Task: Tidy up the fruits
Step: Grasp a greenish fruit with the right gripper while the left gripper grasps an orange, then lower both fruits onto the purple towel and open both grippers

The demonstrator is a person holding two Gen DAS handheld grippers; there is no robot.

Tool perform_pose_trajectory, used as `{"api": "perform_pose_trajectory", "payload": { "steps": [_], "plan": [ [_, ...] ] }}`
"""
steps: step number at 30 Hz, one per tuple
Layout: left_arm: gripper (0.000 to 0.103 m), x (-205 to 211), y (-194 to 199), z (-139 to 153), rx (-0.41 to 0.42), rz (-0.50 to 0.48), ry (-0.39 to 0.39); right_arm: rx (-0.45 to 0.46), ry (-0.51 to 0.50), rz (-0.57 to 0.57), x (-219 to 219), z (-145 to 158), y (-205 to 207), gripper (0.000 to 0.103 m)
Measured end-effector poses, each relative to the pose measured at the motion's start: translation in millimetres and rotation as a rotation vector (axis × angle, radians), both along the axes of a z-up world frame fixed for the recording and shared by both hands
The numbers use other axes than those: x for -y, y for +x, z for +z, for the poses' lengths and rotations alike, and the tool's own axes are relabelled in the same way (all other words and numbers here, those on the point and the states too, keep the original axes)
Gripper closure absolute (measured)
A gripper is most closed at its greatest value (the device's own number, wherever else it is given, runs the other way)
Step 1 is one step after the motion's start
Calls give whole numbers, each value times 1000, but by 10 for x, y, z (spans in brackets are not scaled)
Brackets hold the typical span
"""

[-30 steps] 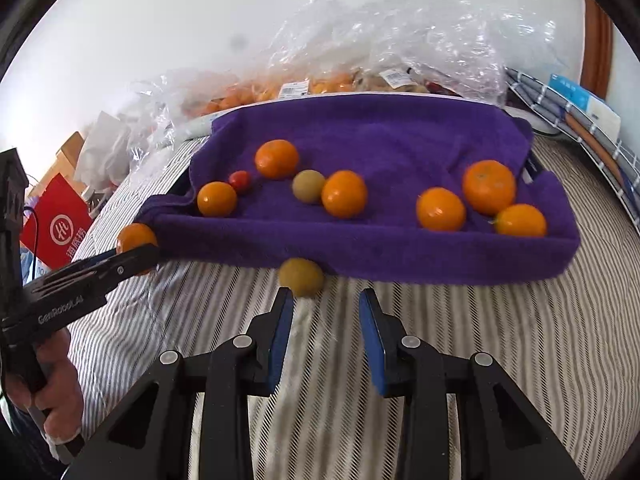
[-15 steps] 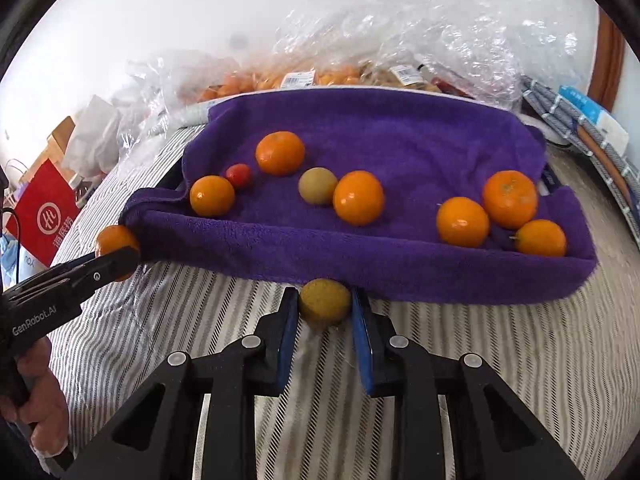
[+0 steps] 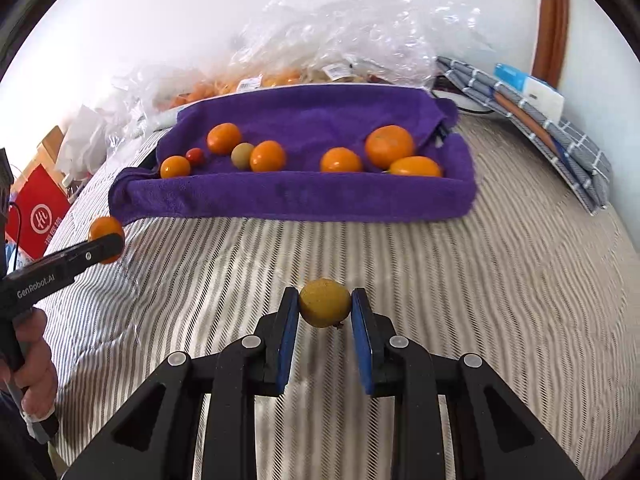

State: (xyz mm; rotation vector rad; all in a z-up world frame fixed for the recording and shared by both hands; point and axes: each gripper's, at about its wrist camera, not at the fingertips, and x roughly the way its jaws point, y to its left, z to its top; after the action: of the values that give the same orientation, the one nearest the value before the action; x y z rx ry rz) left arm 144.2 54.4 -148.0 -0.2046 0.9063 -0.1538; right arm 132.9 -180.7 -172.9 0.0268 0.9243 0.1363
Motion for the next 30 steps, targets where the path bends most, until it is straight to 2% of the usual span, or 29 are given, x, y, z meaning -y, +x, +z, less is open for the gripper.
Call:
{"api": "perform_pose_trajectory", "payload": {
  "steps": [10, 16, 24, 30],
  "plan": [
    [63, 121, -209, 356, 29, 18, 10, 34, 40, -44, 194, 366, -109, 76],
    [63, 201, -199, 602, 54, 12, 16, 34, 51, -55, 267, 568, -88, 76],
    [63, 246, -13, 793, 73, 15, 23, 68, 33, -56, 314, 755, 13, 76],
    [63, 250, 285, 730, 52, 30, 18, 95, 47, -66, 385, 799, 280, 76]
  ]
}}
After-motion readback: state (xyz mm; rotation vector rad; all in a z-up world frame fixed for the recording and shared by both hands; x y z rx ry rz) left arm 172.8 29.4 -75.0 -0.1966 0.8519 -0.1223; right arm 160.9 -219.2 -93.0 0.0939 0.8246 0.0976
